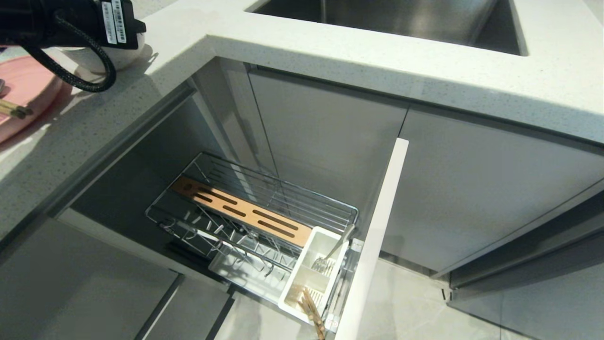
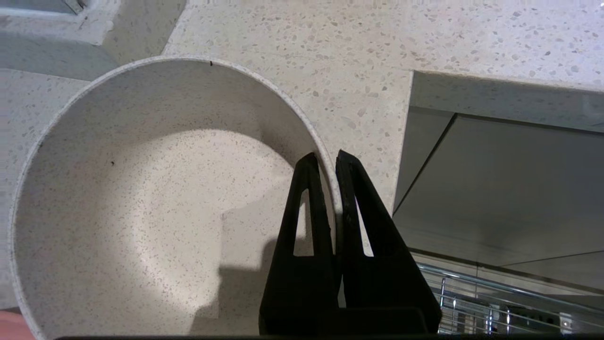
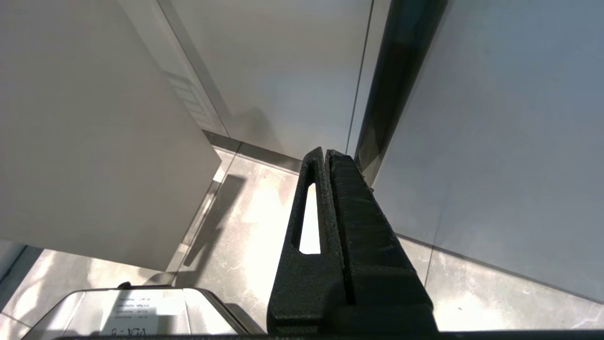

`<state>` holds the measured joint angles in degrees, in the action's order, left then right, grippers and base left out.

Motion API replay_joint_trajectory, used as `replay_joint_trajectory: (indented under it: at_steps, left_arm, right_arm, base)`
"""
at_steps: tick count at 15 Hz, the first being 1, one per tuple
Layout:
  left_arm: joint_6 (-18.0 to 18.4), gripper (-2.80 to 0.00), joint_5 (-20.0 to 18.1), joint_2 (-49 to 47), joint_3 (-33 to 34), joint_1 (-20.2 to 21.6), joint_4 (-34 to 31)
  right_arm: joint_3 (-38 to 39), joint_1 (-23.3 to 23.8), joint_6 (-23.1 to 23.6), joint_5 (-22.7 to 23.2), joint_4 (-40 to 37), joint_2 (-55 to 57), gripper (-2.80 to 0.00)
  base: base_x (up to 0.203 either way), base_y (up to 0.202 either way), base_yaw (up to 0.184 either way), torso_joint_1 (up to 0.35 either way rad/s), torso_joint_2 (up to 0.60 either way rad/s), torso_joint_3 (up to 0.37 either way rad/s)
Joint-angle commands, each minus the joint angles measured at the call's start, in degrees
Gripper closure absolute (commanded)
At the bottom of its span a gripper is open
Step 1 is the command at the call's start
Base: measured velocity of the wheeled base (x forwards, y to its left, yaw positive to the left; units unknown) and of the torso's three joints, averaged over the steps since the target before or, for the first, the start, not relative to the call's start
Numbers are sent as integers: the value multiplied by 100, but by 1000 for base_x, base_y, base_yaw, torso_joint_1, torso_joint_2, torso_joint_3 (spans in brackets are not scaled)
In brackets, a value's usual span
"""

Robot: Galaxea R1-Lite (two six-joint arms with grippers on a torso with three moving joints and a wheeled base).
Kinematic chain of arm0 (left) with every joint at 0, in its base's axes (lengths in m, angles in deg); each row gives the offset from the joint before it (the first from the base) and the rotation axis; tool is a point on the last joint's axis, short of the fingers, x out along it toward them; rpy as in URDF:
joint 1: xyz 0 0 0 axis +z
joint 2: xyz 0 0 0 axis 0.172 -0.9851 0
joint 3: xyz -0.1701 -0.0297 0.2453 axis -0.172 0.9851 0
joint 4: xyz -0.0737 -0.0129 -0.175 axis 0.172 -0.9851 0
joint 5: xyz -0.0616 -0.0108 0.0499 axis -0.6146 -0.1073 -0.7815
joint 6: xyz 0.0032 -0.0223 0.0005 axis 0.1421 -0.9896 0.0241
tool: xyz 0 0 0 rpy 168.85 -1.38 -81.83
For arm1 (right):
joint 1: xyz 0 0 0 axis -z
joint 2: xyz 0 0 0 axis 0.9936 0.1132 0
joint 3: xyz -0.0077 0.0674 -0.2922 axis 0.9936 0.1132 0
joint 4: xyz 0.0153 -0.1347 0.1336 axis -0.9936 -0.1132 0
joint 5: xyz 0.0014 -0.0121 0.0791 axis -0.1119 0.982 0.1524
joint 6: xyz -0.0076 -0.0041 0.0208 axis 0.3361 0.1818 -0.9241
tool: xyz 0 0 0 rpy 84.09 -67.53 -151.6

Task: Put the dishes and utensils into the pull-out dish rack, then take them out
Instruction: Pick up the bowl and place it in the cupboard

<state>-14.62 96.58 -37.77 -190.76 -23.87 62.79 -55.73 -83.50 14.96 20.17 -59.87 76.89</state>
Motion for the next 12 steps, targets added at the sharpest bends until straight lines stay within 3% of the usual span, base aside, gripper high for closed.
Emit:
replay_joint_trajectory:
  at_steps: [1, 5, 9, 12]
  left_arm:
    - [3, 0, 4, 33, 5, -42, -21]
    - [157, 0, -173, 253, -209, -247, -6]
    - [155, 0, -183, 595, -228, -1039, 135]
    - [107, 0, -97, 983, 39, -1646, 1022]
  right_arm:
    - [0, 0, 0, 2, 2, 5, 0]
    - [0, 0, 0, -2, 2, 5, 0]
    - [0, 0, 0, -2, 2, 5, 0]
    - [0, 0, 0, -2, 2, 5, 0]
  base:
    - [0, 0, 0, 0, 0, 0]
    - [0, 0, 0, 0, 0, 0]
    - [0, 0, 0, 0, 0, 0]
    - [0, 0, 0, 0, 0, 0]
